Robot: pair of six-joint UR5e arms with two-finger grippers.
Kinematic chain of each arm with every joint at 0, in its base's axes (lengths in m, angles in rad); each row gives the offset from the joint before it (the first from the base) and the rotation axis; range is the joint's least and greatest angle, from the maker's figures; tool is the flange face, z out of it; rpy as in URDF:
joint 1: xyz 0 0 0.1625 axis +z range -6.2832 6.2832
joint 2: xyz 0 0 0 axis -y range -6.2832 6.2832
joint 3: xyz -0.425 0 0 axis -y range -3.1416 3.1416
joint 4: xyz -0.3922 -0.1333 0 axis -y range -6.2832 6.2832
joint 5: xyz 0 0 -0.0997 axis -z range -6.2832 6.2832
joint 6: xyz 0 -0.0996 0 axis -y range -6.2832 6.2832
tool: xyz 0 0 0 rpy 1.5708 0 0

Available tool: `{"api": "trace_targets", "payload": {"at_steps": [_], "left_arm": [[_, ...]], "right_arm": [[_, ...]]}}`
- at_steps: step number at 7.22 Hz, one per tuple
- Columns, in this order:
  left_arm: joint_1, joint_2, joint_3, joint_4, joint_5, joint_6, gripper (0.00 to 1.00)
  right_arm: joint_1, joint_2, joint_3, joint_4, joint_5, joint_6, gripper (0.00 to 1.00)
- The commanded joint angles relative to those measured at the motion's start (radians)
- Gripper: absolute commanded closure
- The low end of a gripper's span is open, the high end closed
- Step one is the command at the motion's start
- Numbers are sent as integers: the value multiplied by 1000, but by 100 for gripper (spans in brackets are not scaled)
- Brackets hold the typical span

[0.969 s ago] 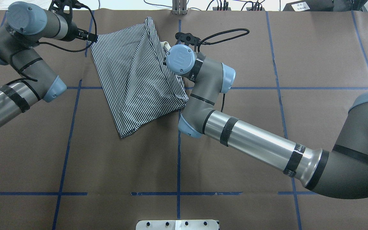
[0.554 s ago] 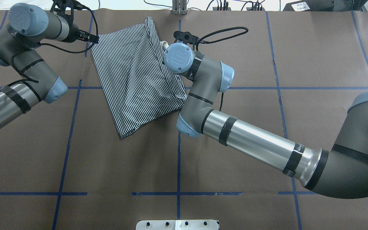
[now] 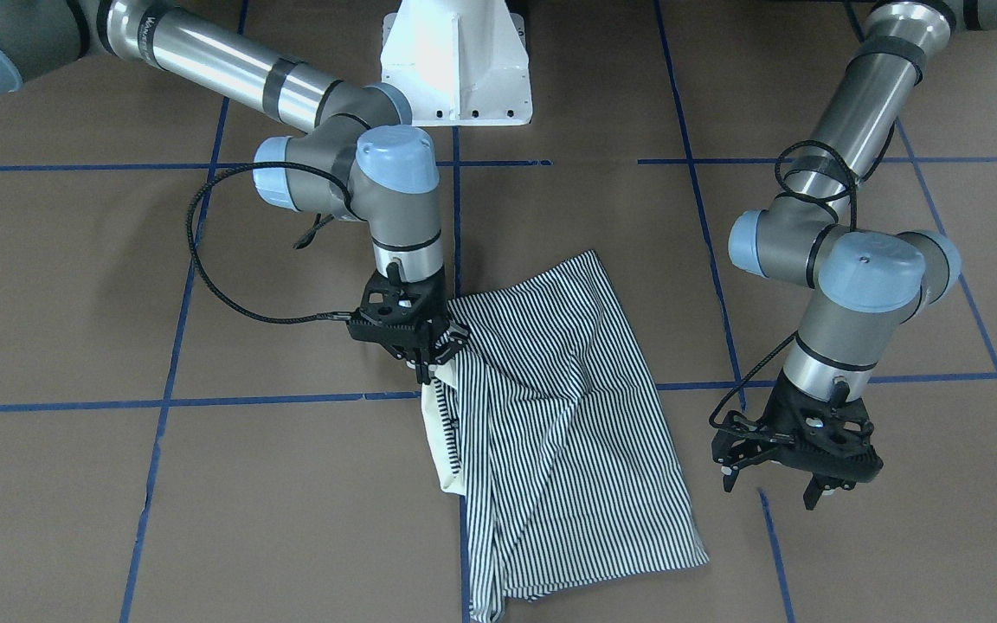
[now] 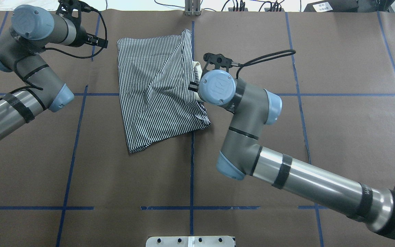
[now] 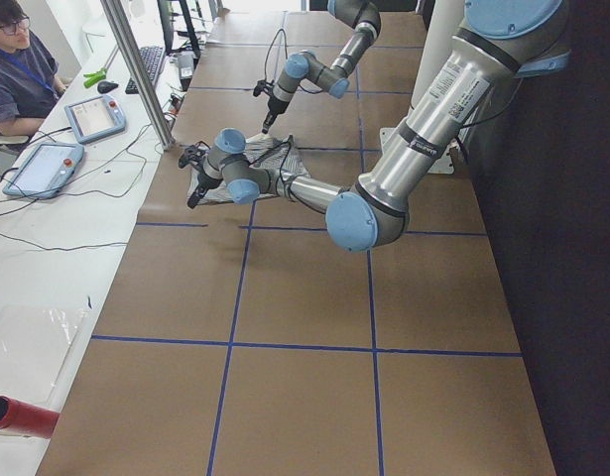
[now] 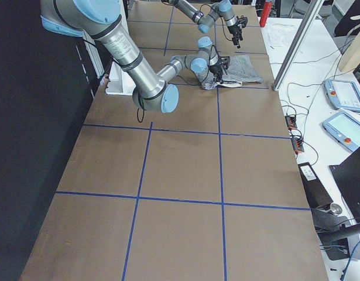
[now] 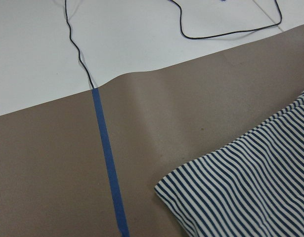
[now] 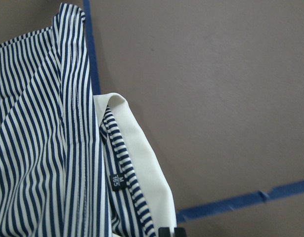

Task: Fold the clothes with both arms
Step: 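Push the shirt's side with the right gripper to straighten it on the table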

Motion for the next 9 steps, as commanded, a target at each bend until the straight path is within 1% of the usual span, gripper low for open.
{"api": "trace_targets", "payload": {"at_steps": [1, 2, 4, 5, 6, 7, 8, 9], "left_arm": [[7, -1, -7, 0, 0, -2, 0], [12, -1, -10, 1, 0, -2, 0], [12, -1, -12, 1, 0, -2, 0], [13, -1, -12, 1, 0, -2, 0], [15, -1, -13, 0, 0, -2, 0], [16, -1, -19, 1, 0, -2, 0], [16, -1, -19, 1, 0, -2, 0], [16, -1, -24, 1, 0, -2, 0]], "right_arm": [[-69, -208, 204, -3, -71, 1, 100], [-80, -237, 210, 2, -104, 1, 100], [-77, -273, 239, 3, -109, -10, 100], [-80, -305, 276, 5, -115, -11, 1], [-83, -301, 311, -7, -132, -14, 0], [-85, -295, 350, -62, -112, -69, 0], [-90, -291, 408, -140, -103, -143, 0], [-140, -290, 428, -183, -113, -146, 0]]}}
